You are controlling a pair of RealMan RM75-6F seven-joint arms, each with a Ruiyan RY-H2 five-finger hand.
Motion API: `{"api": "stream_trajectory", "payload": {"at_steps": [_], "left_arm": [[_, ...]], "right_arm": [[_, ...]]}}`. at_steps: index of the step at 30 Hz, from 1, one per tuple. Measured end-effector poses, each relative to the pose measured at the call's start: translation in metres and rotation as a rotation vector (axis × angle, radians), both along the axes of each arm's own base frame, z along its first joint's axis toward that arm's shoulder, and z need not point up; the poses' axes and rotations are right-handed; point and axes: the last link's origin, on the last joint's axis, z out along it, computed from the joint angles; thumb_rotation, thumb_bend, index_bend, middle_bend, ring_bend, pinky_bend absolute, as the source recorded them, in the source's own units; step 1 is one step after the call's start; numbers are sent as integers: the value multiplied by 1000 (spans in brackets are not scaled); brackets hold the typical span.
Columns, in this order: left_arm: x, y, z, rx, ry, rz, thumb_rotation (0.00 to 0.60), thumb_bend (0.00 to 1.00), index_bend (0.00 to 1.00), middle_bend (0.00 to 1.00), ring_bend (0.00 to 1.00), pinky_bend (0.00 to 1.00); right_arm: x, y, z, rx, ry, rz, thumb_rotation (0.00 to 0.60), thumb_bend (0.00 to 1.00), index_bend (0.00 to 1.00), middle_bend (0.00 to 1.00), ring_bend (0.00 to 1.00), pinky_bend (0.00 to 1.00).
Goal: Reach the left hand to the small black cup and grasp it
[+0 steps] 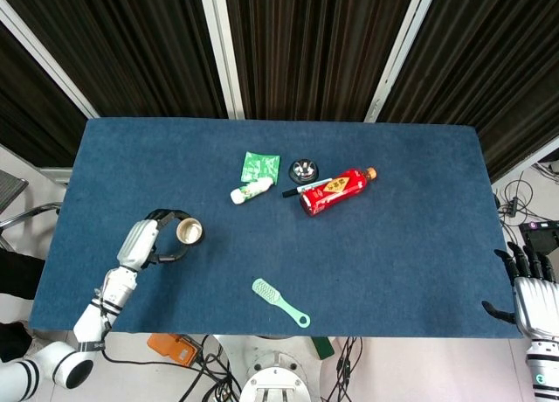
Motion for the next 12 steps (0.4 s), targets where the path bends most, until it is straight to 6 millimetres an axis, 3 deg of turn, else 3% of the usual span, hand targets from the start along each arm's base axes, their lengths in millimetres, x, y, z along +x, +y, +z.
{"api": "stream_trajectory", "payload": {"at_steps": [7,12], "left_arm": [[46,29,55,-4,36,-89,600,345,459,435,253,197],[67,41,77,11,70,-114,600,345,460,435,253,197]], "right_arm": [[0,-1,0,-5,-11,-7,600,203,240,139,109,106],[1,-2,-1,-4,-6,-7,600,203,240,138,109,106]]}}
